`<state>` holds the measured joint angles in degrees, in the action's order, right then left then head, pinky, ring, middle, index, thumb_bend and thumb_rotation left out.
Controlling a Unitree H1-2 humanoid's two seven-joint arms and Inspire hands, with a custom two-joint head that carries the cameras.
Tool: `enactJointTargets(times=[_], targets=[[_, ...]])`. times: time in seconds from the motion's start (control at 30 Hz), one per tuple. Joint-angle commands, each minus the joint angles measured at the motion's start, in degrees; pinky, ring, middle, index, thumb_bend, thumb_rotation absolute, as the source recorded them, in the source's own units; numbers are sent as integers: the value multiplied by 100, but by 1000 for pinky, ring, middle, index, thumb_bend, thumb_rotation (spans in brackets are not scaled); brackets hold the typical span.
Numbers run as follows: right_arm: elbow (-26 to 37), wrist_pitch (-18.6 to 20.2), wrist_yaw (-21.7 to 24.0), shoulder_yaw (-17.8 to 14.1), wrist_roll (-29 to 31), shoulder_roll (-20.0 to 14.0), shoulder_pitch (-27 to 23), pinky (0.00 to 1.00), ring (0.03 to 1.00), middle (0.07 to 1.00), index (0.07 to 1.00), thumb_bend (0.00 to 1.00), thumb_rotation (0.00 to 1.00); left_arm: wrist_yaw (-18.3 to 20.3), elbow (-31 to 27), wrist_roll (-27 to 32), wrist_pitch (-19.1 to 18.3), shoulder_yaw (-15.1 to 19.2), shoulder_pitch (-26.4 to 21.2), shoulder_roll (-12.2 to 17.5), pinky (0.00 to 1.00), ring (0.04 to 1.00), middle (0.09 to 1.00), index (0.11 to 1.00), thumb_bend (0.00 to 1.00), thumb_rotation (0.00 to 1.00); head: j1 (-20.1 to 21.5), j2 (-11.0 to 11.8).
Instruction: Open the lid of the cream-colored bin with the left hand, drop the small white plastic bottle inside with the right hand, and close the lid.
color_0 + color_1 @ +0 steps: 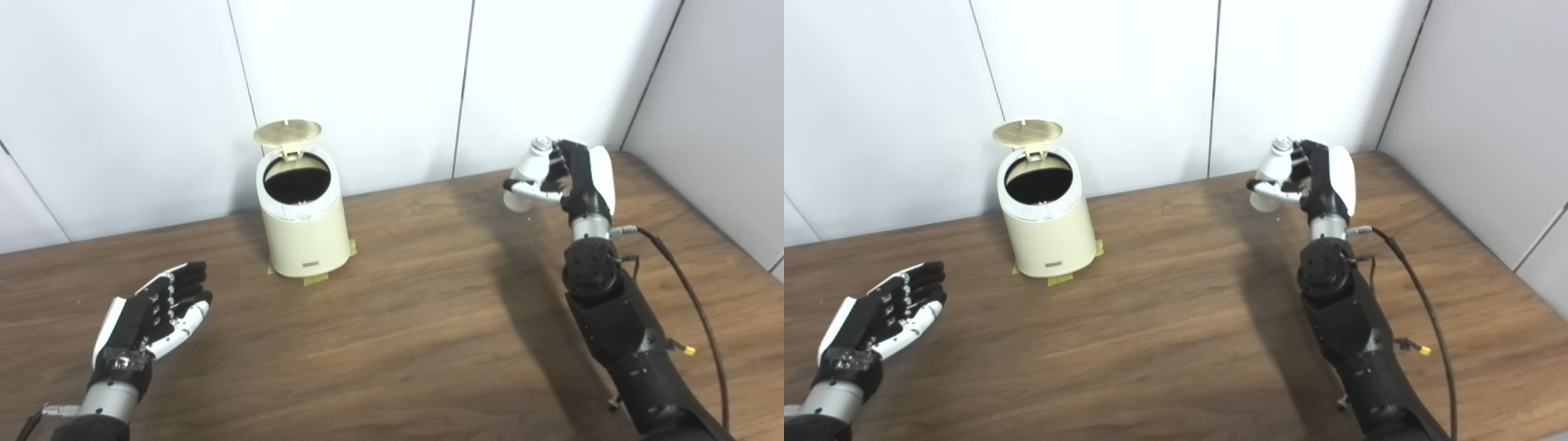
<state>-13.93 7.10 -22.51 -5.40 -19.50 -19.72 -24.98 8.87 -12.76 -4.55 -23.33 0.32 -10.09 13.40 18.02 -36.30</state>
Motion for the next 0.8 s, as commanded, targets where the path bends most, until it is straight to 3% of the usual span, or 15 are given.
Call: enactJointTargets(times=[0.0,0.33,0.57,0.77], targets=[[390,26,35,58,-213,-51,-215,431,439,491,490,521,0,-63,-160,6,259,33,-141,36,802,825,819,805,350,185,-15,0],[1146,-393,439,629,-507,140,-311,417,436,488,506,520,0,-116,-189,-171,211,-113,-112,-52,816,818,811,801,369,206,-341,48],[1720,-264,901,1098,-931,380,-571,399,419,496,502,519,0,-152,-212,-317,249,-221,-25,-201,786,820,812,793,388,237,-954,74],[1677,-407,1242,1359,-915,638,-802,413,426,488,504,520,0,-236,-257,-494,164,-331,40,-319,739,796,806,795,412,282,-1358,93]])
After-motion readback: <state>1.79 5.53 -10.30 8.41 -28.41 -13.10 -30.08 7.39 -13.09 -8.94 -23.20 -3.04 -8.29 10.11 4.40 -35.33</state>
